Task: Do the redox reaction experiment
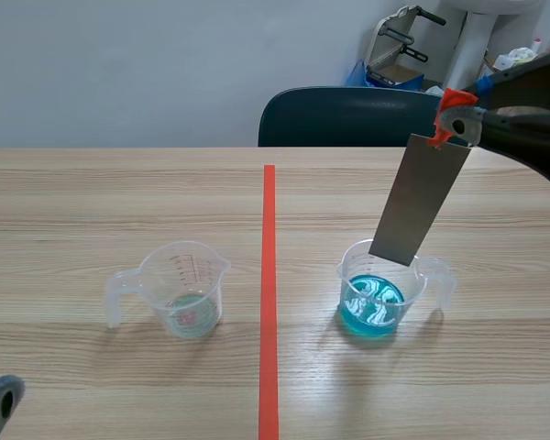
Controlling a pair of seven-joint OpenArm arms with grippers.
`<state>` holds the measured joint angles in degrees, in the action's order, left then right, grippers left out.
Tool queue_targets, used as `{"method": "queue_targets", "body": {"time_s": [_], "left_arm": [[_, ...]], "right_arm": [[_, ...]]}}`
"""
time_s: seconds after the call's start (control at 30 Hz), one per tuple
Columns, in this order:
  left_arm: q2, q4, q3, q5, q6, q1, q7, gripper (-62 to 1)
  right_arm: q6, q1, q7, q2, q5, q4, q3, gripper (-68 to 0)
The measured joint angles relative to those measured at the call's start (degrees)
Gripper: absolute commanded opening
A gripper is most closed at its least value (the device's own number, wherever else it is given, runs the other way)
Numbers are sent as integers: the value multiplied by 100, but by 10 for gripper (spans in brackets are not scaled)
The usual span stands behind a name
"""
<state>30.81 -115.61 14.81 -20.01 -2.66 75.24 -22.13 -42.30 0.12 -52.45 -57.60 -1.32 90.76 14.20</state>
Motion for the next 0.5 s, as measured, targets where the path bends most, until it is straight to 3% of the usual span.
{"method": "queue_targets", "body": {"time_s": [0.5], "left_arm": [[0, 0, 0, 0, 0, 0, -2, 14]], "right_arm": [[-2, 0, 24, 48, 0, 0, 0, -667]]}}
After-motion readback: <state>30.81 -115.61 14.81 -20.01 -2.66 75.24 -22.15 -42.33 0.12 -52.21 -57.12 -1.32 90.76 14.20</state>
